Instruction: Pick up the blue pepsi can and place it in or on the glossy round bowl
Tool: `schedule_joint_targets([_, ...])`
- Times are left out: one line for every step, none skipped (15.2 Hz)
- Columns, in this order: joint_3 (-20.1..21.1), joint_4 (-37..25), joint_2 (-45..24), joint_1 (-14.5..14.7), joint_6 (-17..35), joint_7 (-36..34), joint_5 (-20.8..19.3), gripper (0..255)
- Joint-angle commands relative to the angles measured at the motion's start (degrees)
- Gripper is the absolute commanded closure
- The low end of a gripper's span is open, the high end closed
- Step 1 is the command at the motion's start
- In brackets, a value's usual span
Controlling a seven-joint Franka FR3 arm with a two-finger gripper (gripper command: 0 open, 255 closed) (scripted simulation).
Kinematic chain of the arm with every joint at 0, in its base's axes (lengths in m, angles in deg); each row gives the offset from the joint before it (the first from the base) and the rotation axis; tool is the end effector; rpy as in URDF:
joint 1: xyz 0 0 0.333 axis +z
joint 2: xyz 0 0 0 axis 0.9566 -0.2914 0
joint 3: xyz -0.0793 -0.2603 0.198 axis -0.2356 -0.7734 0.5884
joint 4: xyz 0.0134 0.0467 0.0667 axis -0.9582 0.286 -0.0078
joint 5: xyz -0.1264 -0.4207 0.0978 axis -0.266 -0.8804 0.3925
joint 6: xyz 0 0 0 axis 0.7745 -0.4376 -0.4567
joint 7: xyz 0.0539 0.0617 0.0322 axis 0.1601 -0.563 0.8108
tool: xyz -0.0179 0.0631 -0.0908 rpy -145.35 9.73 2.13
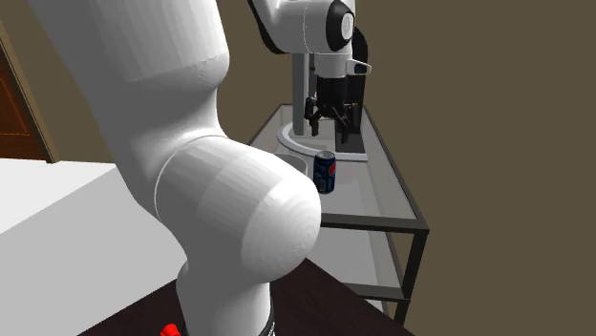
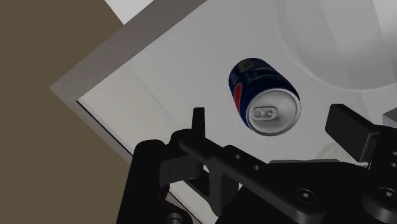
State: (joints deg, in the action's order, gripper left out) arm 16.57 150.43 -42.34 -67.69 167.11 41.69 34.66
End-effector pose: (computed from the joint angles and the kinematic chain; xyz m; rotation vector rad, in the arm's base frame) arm 0.4719 0.1977 0.3728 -3.1286 -0.1571 -0.0323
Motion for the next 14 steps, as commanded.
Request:
schedule_joint_targets([1.3,-0.6,-4.1,0.3,2.5,-1.8,-1.4,0])
schedule_joint_targets([1.9,-1.2,-6.2,0.5,3.5,-2.9,-2.3,0])
schedule_joint_targets([2.4,-1.9,-8.3,0.8,4.4,-4.0,-3.3,0])
schedule_joint_targets([2.3,-2.0,-8.5,0.9,4.5,-4.1,-3.4,0])
schedule_joint_targets([2.2,-1.7,-9.1,1.0,5.3,-4.3,-3.6,0])
schedule_joint_targets([2.2,-1.4,-9.6,1.1,6.1,-4.5,-3.9,0])
schedule_joint_targets([2.1,-1.1,-10.1,1.2,6.9,-4.6,-4.1,0])
schedule_joint_targets([2.0,-0.8,-10.7,1.3,7.7,-4.8,-4.4,0])
schedule_joint_targets([1.9,-0.6,-11.3,1.3,8.5,-5.0,-4.6,0])
schedule_joint_targets([1.8,-0.4,-11.9,1.4,9.2,-5.2,-4.9,0])
schedule_joint_targets([1.8,0.0,-12.8,1.5,10.5,-5.6,-5.4,0])
schedule_joint_targets([1.7,0.0,-12.8,1.5,10.5,-5.6,-5.4,0])
schedule_joint_targets([1.7,0.0,-12.8,1.6,10.5,-5.6,-5.4,0])
schedule_joint_targets([1.6,0.0,-12.8,1.6,10.5,-5.6,-5.4,0])
